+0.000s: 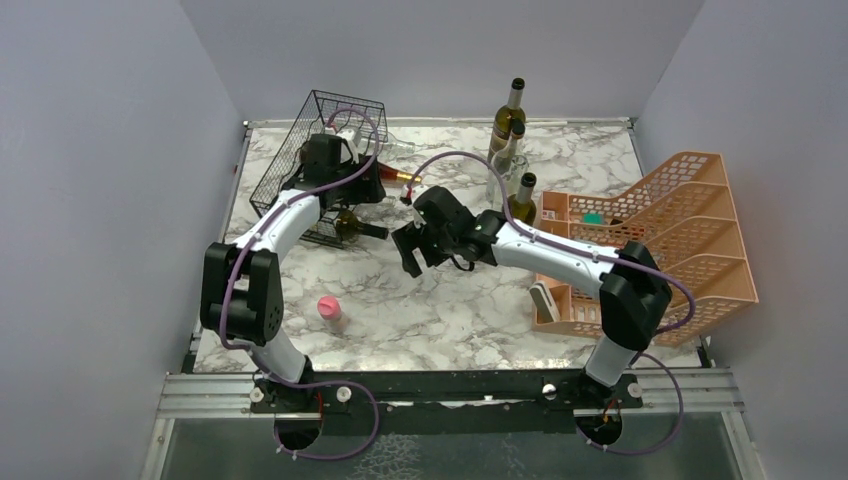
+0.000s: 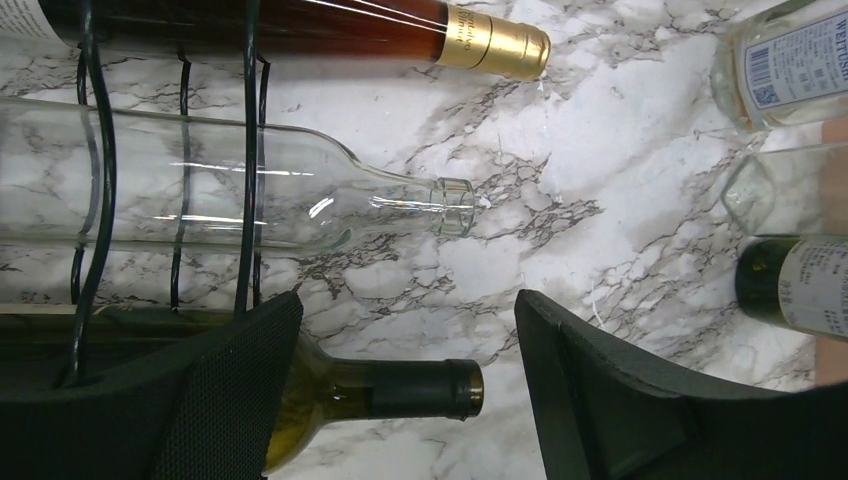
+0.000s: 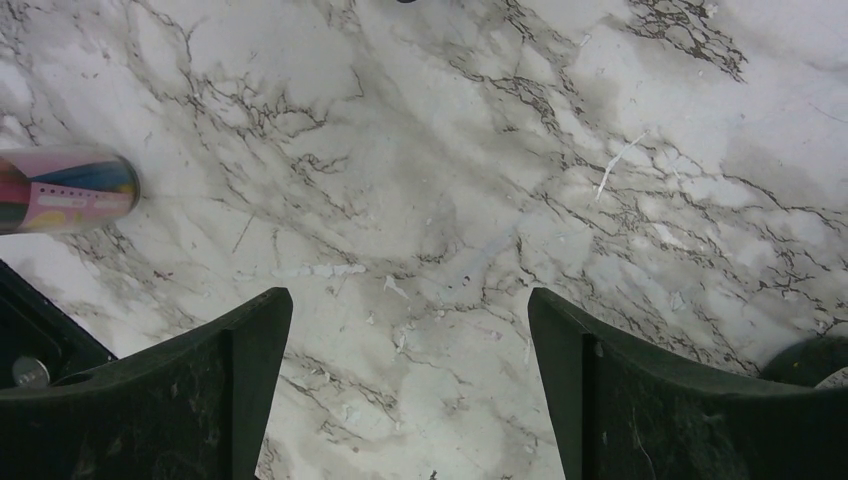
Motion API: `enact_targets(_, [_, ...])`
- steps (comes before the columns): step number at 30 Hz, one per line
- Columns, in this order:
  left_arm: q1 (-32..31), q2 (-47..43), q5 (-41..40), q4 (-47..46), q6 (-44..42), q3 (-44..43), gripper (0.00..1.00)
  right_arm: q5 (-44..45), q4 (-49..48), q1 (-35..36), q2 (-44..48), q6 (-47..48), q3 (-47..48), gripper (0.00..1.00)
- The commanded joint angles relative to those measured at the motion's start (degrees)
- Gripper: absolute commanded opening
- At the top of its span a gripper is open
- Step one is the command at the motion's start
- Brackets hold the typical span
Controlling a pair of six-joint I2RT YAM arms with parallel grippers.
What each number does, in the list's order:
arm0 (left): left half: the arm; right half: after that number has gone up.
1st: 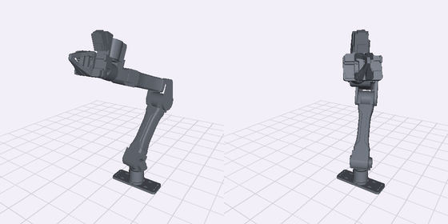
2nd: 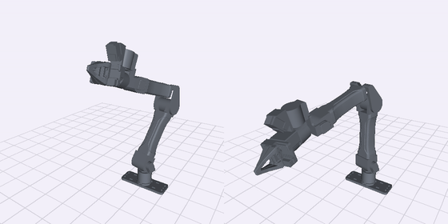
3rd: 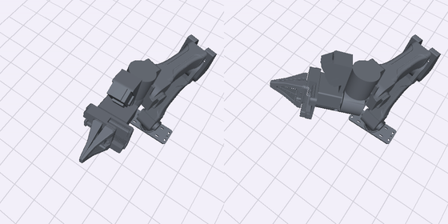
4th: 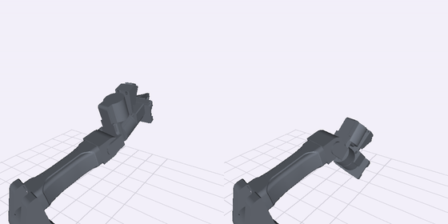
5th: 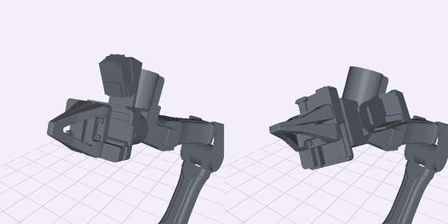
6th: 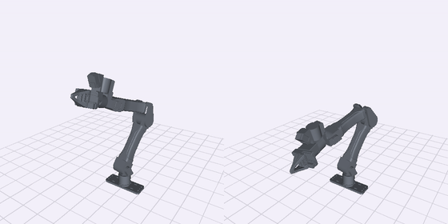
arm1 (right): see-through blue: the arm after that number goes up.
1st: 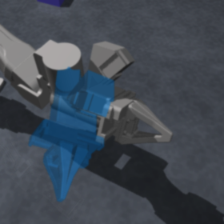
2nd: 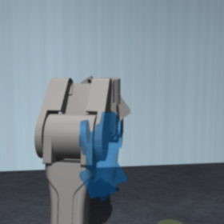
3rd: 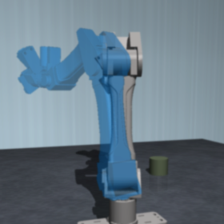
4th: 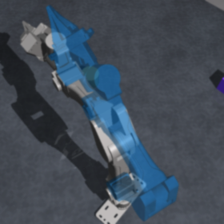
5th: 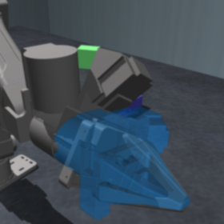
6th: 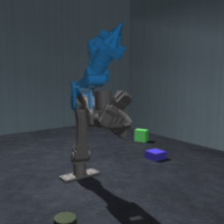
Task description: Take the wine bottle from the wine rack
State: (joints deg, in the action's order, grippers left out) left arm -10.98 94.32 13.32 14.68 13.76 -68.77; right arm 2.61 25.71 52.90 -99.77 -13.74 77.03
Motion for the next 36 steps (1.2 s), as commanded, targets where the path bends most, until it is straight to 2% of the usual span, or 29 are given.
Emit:
enact_targets(1, [0.1, -0.1, -8.5, 1.7, -5.6, -0.8, 0.85, -1.0, -1.7, -0.1, 4.4, -1.5, -1.6, 0.91])
enact_targets(5, [1.4, -1.4, -14.5, 4.4, -6.9, 0.7, 0.85, -2.2, -2.7, -0.1, 6.4, -2.1, -3.4, 0.91])
enact_targets(11, [9.6, -9.8, -14.6, 3.9, -5.1, 8.6, 0.85, -3.9, -4.1, -0.1, 7.5, -2.7, -4.9, 0.91])
enact_targets(17, [12.6, -16.2, -14.7, 4.1, -4.9, 11.3, 0.85, -6.3, -5.4, -0.1, 6.6, -3.0, -4.6, 0.91])
enact_targets(24, [12.7, -21.6, 1.7, 0.6, -0.4, 9.3, 0.88, -5.6, -6.2, -0.1, 2.9, -1.5, -1.4, 0.91])
enact_targets(26, [12.6, -21.2, 4.4, -1.1, 1.3, 7.6, 0.89, -5.0, -6.3, -0.1, 0.6, -0.8, 0.9, 0.91])
enact_targets(29, [12.6, -17.5, 4.3, -3.0, 2.0, 4.0, 0.90, -4.5, -5.8, -0.1, -2.8, 0.2, 4.9, 0.91])
enact_targets(36, [12.2, 1.5, 3.1, -0.4, 1.8, -14.2, 0.88, -5.8, -8.3, -1.2, -7.8, 0.9, 9.3, 0.91])
